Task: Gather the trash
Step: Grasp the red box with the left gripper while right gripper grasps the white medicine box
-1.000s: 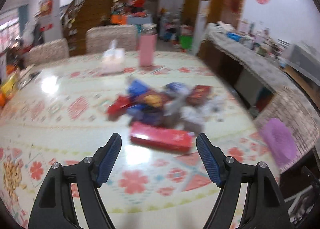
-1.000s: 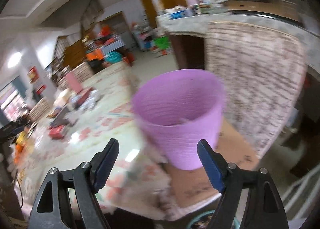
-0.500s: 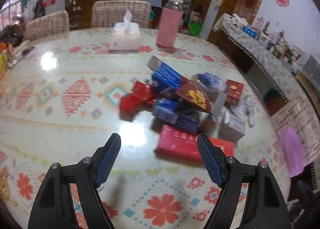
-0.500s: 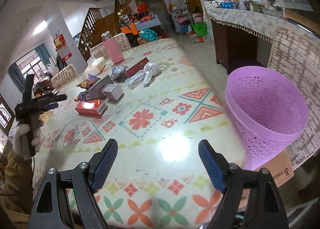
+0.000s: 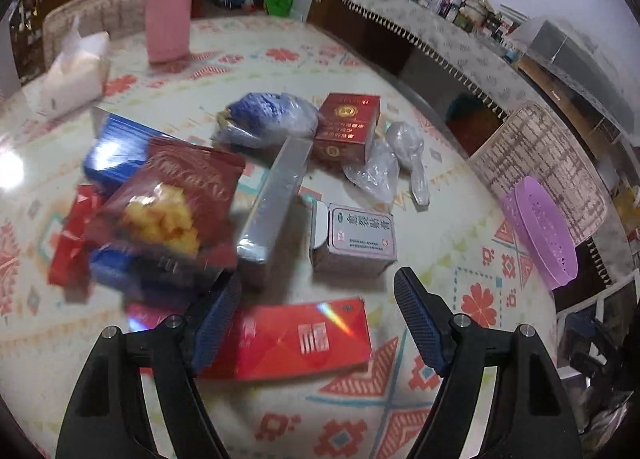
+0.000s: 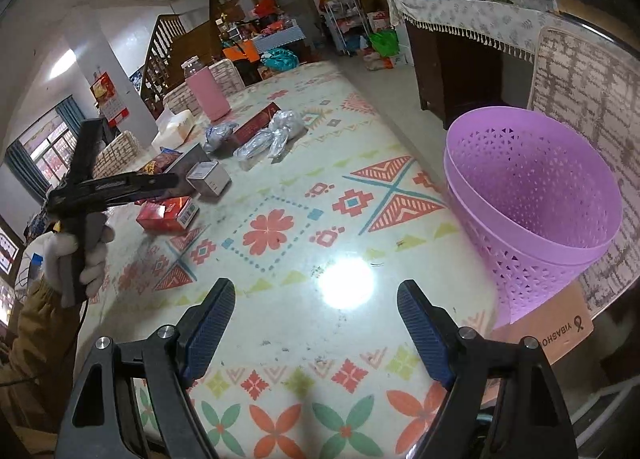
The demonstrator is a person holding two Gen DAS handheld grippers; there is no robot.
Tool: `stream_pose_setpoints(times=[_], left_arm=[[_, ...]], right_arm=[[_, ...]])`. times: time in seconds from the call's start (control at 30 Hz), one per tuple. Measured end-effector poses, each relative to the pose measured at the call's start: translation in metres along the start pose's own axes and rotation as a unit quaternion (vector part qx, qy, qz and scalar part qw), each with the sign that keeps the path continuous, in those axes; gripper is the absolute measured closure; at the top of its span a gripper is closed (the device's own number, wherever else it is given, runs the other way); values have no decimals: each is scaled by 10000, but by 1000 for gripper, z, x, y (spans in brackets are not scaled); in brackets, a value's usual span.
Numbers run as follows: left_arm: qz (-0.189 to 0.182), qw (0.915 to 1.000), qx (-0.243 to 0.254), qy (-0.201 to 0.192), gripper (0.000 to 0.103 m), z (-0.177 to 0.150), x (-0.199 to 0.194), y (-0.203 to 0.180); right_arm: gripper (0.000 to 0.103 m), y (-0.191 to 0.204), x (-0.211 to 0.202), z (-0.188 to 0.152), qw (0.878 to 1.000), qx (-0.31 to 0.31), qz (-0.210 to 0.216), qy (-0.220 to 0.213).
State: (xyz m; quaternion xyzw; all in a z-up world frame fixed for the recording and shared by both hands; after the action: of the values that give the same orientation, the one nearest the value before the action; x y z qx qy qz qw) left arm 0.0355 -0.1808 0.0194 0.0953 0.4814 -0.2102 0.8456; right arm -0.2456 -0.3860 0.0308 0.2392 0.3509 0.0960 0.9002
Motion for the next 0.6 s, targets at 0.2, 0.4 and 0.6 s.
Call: stream_pose_setpoints(times=[0.2, 0.4, 0.6], left_arm=[[-386, 9958, 355, 756, 26, -14, 15, -16], [-734, 9910, 541, 982, 26, -50, -17, -7], [-669, 9974, -95, 257, 18, -75, -72, 21]], right_arm=[[16, 2, 8, 1, 9999, 8, 96, 75], [14, 6, 14, 3, 9997, -54, 197, 135], [13, 11, 34, 2, 9987, -34, 384, 324]])
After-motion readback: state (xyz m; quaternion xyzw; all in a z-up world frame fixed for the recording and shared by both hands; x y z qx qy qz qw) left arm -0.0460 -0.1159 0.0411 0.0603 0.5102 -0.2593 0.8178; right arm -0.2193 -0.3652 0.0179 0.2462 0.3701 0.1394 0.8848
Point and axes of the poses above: each gripper's, at about its wrist camera, not at the fingertips, and x roughly the way its jaws point, y to its left, z to its top, the point moved 2 cm from there along x, roughly the way its jaws point, and after that the axes turned 15 degrees about z, right-handed, at the moved point
